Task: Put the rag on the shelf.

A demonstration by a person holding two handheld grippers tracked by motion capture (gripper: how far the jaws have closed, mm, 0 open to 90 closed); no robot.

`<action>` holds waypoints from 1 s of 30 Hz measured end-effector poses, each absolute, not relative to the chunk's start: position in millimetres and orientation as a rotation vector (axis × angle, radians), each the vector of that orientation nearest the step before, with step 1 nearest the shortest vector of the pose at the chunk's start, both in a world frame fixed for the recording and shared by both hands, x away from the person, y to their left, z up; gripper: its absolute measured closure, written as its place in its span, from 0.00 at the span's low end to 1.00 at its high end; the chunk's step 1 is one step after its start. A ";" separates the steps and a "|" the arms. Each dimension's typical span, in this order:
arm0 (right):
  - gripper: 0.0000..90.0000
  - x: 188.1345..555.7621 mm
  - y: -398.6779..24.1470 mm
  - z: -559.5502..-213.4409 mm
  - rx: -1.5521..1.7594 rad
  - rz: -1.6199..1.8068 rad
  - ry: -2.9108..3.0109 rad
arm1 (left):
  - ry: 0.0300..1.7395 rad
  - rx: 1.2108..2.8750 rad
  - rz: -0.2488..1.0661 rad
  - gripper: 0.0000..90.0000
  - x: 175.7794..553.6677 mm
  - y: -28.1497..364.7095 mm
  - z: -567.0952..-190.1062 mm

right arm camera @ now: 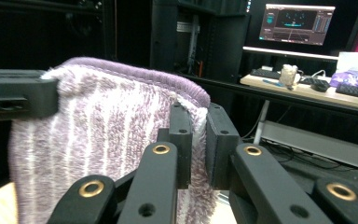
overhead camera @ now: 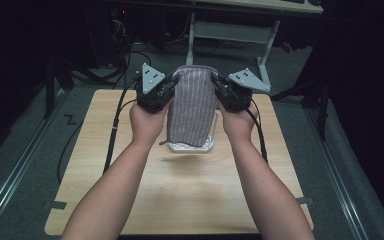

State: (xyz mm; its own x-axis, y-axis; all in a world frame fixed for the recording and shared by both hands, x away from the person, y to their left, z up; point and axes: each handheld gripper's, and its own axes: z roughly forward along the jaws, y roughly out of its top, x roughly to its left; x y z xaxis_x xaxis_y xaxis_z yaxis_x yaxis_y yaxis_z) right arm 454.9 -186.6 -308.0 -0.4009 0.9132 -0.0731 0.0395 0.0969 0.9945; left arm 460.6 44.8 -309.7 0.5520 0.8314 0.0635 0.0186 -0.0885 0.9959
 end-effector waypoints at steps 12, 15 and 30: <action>0.92 479.7 -192.7 -314.1 1.009 1.360 1.635 | 0.814 1.568 0.797 0.89 488.2 35.8 -321.0; 0.92 486.4 -189.1 -316.3 1.025 1.365 1.645 | 0.826 1.569 0.793 0.89 492.0 38.0 -320.9; 0.71 528.8 -181.8 -343.7 1.157 1.239 1.766 | 1.007 1.697 0.753 0.75 529.6 40.7 -347.6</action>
State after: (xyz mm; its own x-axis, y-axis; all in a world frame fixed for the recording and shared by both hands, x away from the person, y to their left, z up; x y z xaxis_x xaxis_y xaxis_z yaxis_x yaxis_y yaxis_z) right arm 528.8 -181.8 -343.7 -0.3738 0.9267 -0.0382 0.2791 0.1517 0.9482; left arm 529.6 40.7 -347.6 0.4628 0.8861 0.0255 0.2748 -0.1708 0.9462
